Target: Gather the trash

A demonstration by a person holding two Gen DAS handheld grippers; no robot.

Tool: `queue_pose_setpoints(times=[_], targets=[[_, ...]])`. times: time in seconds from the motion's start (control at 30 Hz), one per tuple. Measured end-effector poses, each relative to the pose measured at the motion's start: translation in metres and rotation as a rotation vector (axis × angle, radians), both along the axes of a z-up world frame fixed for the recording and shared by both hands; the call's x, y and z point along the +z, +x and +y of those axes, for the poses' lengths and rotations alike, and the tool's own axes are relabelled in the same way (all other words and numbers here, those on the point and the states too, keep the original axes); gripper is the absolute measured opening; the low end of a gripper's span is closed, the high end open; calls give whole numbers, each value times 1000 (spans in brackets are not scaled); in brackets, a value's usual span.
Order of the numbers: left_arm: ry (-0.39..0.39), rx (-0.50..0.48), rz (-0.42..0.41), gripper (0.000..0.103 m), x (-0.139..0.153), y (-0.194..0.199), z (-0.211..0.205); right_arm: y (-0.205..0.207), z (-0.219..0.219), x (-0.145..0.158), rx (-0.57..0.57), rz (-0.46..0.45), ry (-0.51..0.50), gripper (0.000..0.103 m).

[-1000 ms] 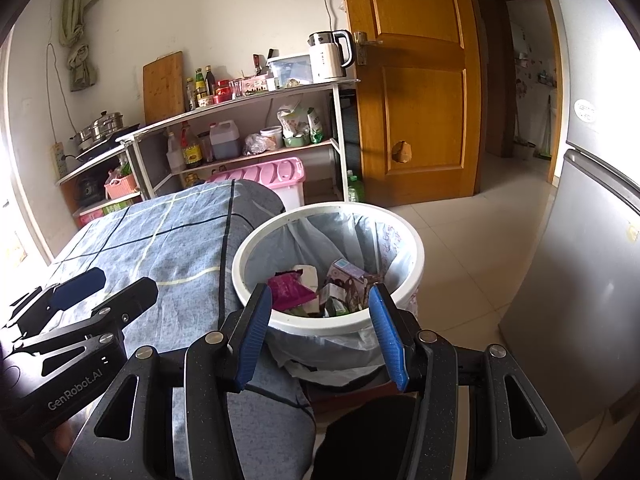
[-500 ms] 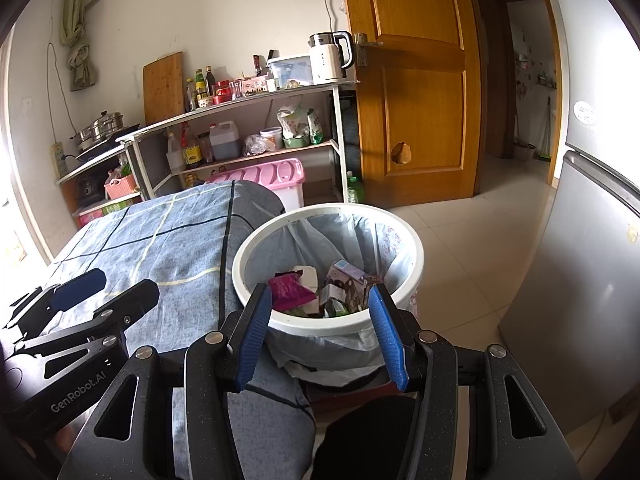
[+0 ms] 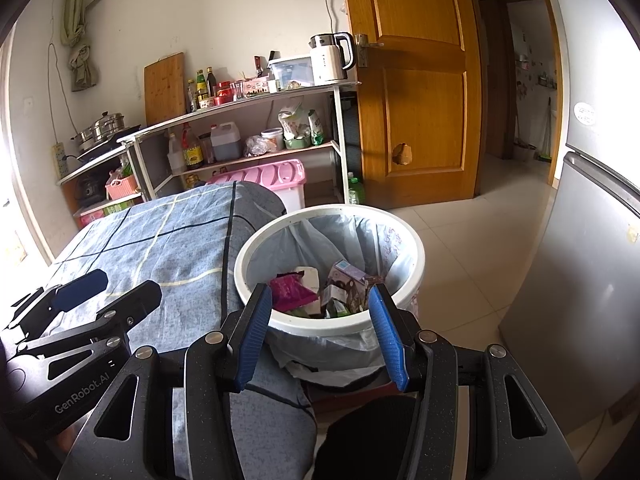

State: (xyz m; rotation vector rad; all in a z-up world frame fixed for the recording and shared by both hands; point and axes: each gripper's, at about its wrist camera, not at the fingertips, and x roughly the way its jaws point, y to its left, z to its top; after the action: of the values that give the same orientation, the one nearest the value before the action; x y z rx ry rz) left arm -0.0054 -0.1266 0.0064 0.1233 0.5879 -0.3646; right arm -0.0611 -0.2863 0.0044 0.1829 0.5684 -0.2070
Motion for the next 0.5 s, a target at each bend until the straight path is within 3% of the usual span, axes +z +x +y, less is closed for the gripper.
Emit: queue_pose_setpoints(times=[0.5], targets=[[2, 0, -1, 67, 1, -1, 1, -2, 1, 3, 3, 0, 0, 52]])
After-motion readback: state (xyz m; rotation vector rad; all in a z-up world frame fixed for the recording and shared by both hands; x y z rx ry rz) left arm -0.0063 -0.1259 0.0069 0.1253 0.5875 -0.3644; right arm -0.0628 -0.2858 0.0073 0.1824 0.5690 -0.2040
